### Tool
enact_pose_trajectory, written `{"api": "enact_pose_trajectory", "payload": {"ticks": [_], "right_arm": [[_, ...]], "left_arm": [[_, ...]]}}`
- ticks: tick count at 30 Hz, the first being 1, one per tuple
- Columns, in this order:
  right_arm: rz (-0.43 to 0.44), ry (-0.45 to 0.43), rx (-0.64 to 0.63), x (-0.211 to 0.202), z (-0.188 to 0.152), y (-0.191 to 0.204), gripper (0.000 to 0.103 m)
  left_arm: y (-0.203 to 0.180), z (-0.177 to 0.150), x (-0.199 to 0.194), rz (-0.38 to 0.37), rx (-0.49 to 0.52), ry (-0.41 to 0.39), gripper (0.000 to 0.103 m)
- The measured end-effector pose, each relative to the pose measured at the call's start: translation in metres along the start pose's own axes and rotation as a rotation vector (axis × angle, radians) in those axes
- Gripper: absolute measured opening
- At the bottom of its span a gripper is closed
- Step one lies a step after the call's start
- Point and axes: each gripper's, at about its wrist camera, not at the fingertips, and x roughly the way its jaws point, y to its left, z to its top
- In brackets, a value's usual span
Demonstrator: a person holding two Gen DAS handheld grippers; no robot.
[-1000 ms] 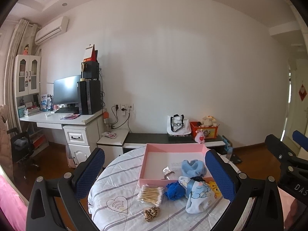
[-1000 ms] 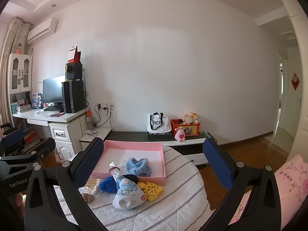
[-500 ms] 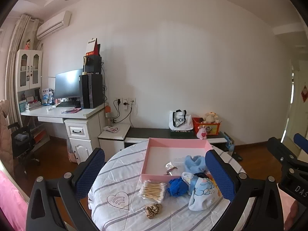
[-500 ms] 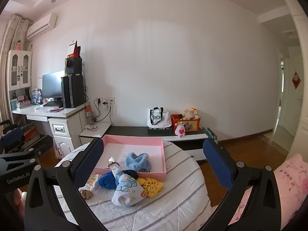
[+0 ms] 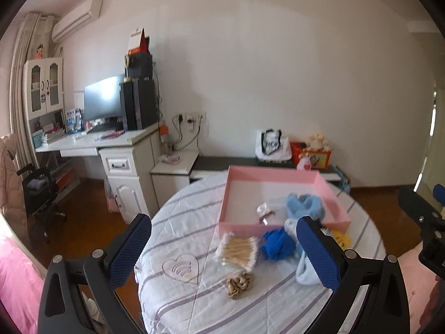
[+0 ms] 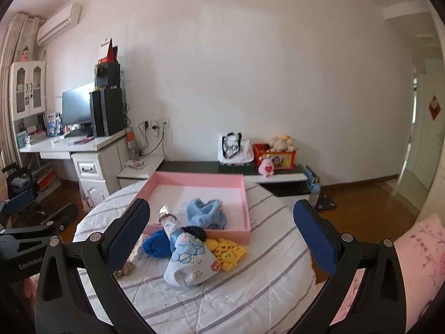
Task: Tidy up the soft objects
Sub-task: 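Lower the left tool onto the beige scrunchie and close it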
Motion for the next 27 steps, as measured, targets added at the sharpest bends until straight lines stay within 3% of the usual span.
{"api": "enact_pose_trajectory", "payload": {"ticks": [5, 15, 21, 24, 27], "right_arm": [[0.018, 0.095, -0.009, 0.028, -0.015, 0.009, 0.103], [0.027, 0.270, -0.017, 0.082, -0.049, 0.020, 0.103], [0.021, 0.356, -0.022, 0.106, -0.066, 0.023, 0.103], [0.017, 0.388, -0.030, 0.116, -0.072, 0.025, 0.103], [0.018, 0.409, -0.033, 0.123, -0.075, 0.027, 0.103]], "left_arm": [[0.001, -0.005, 0.027, 0.022, 0.017, 0.077, 0.103], [0.003, -0.024, 0.090, -0.010, 0.034, 0.258, 0.103], [0.005, -0.034, 0.123, -0.027, 0.027, 0.324, 0.103], [0.003, -0.039, 0.141, -0.047, 0.030, 0.352, 0.096], [0.002, -0.046, 0.158, -0.073, 0.022, 0.389, 0.074]]}}
